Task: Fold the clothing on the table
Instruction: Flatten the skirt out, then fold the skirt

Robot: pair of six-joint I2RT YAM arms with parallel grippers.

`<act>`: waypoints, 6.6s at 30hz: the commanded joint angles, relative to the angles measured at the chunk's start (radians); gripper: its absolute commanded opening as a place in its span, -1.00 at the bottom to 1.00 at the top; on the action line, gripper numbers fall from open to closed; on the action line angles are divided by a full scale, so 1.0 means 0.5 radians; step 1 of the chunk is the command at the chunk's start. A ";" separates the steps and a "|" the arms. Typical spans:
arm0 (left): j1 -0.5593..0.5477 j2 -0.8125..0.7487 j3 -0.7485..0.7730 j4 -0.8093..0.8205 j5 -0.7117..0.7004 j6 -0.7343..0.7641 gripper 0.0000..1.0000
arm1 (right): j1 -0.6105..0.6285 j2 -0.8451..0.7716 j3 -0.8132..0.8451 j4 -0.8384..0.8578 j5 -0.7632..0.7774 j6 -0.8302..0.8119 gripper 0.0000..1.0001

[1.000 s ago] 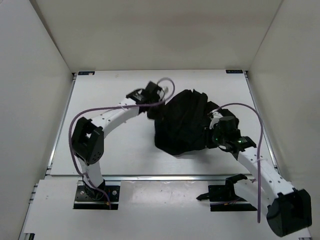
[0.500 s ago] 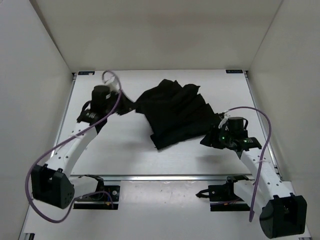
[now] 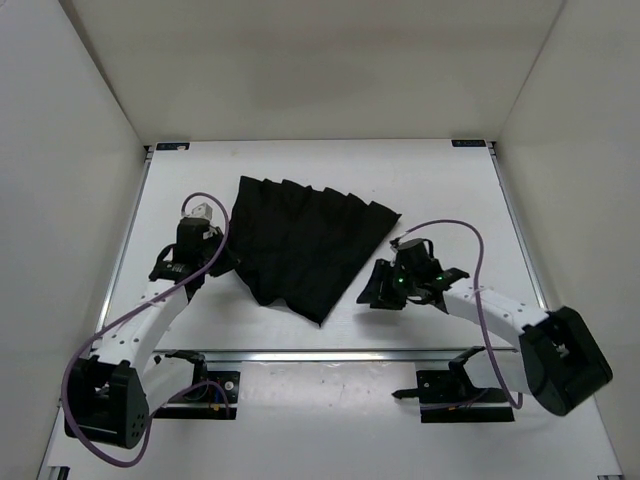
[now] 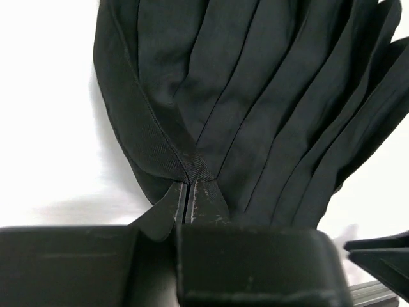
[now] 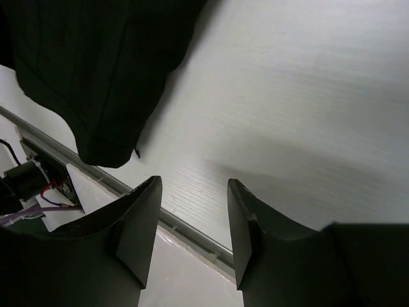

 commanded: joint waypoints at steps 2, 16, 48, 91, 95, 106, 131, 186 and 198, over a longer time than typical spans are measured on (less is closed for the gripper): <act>-0.043 -0.139 -0.094 -0.013 -0.074 0.045 -1.00 | 0.213 0.229 0.126 0.301 0.067 0.272 -0.11; -0.089 -0.311 -0.067 -0.178 -0.218 0.125 -1.00 | 0.480 0.797 0.316 0.553 0.236 0.742 -0.30; -0.052 -0.040 -0.009 0.266 0.356 -0.102 -1.00 | -0.477 0.951 1.748 -1.347 0.199 -0.930 -0.87; -0.037 -0.185 1.207 -0.304 0.295 -0.126 -1.00 | -0.633 -0.214 1.804 -1.175 -0.089 -0.451 -0.99; -0.055 -0.274 1.354 -0.286 0.267 -0.218 -1.00 | -0.673 -0.347 1.918 -1.074 -0.254 -0.356 -1.00; 0.319 0.409 0.903 0.618 1.086 -0.782 -1.00 | -0.836 0.469 2.444 -1.015 -0.482 -0.540 -1.00; 0.099 0.004 -0.450 0.447 0.857 -0.517 -0.65 | -0.916 0.212 0.551 -0.355 -0.673 -0.399 -1.00; 0.356 0.353 0.213 0.160 1.120 -0.431 -1.00 | -1.088 0.259 0.989 -1.042 -0.479 -0.648 -1.00; 0.024 -0.507 -0.125 -0.378 0.899 -0.418 -1.00 | -0.943 -0.734 0.436 -1.497 -0.596 -0.521 -0.99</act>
